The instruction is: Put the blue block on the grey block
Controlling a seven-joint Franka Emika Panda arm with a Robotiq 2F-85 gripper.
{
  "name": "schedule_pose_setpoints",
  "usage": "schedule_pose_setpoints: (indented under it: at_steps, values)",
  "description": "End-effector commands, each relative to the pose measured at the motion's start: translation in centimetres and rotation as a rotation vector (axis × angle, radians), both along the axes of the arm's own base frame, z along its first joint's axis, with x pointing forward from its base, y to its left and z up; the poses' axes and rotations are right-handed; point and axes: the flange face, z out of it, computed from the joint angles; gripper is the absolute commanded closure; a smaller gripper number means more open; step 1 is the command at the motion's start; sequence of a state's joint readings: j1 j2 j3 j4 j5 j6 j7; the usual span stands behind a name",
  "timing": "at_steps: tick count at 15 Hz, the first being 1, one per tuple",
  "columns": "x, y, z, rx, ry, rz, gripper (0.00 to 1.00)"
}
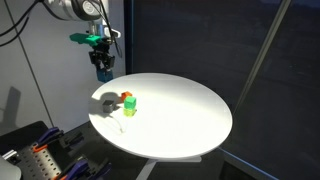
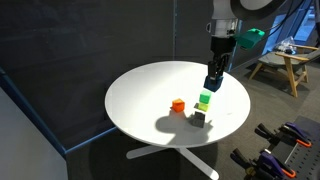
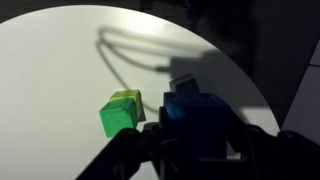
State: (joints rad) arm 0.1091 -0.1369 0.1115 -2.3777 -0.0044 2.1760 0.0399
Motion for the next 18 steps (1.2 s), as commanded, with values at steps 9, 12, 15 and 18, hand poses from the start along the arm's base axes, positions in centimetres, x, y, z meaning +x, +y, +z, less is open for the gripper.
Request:
schedule_pose_setpoints:
  at_steps: [9, 12, 15, 18]
  values:
    - [0.0, 1.3, -5.1, 0.004, -0.006, 0.046, 0.69]
    - [0.5, 1.3, -6.4, 0.003, 0.010, 0.050, 0.69]
    - [0.6, 1.4, -7.4, -0.003, 0.024, 0.059, 0.69]
    - [0.9, 1.4, -8.2, -0.010, 0.035, 0.069, 0.69]
